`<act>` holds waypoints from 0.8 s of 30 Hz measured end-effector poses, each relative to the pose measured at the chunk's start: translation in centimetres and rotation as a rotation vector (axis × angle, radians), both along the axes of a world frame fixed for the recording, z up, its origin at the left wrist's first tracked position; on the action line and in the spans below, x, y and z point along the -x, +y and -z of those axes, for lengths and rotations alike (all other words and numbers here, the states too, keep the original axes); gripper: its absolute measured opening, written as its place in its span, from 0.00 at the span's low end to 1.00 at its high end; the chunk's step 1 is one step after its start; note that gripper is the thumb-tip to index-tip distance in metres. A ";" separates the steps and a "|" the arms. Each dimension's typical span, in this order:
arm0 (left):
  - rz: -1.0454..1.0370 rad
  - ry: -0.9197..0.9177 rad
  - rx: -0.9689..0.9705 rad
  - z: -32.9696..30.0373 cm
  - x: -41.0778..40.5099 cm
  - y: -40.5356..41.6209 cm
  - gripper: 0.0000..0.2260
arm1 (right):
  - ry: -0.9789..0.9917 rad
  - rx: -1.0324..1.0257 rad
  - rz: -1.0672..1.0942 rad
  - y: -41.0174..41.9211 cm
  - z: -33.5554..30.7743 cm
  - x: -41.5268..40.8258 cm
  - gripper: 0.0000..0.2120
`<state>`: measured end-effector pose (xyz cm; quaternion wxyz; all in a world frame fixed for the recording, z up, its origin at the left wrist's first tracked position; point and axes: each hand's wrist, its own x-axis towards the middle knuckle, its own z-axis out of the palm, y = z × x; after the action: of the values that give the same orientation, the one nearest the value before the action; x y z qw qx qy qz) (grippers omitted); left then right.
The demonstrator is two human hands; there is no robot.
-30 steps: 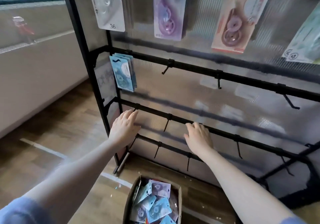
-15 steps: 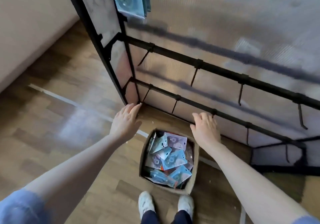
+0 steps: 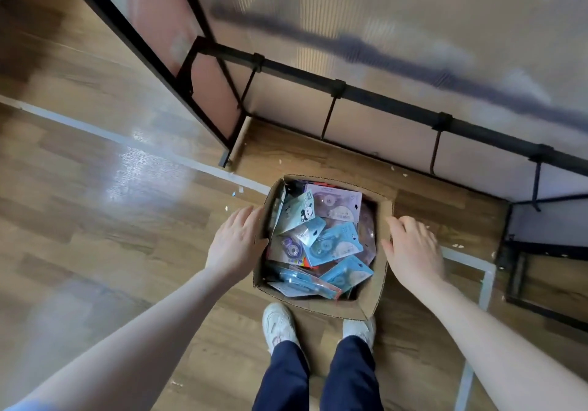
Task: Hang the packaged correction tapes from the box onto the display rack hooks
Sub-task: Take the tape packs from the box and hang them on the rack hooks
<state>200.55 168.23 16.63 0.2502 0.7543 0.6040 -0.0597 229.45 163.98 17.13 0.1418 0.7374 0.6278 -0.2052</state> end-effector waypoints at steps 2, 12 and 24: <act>-0.005 0.013 0.055 2.0 -0.2 -1.0 0.25 | 0.005 0.042 -0.016 -0.8 2.2 -0.1 0.21; 0.078 0.097 0.294 12.9 0.2 -6.4 0.27 | 0.040 0.246 -0.067 -4.4 13.6 -0.1 0.19; 0.238 0.144 0.587 20.6 -0.4 -9.1 0.22 | 0.079 0.378 -0.014 -5.8 20.9 1.2 0.20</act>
<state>200.92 159.09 -3.93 0.4050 0.7090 0.4849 -0.3133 228.23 158.14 -3.80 0.2544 0.6847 0.5883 -0.3471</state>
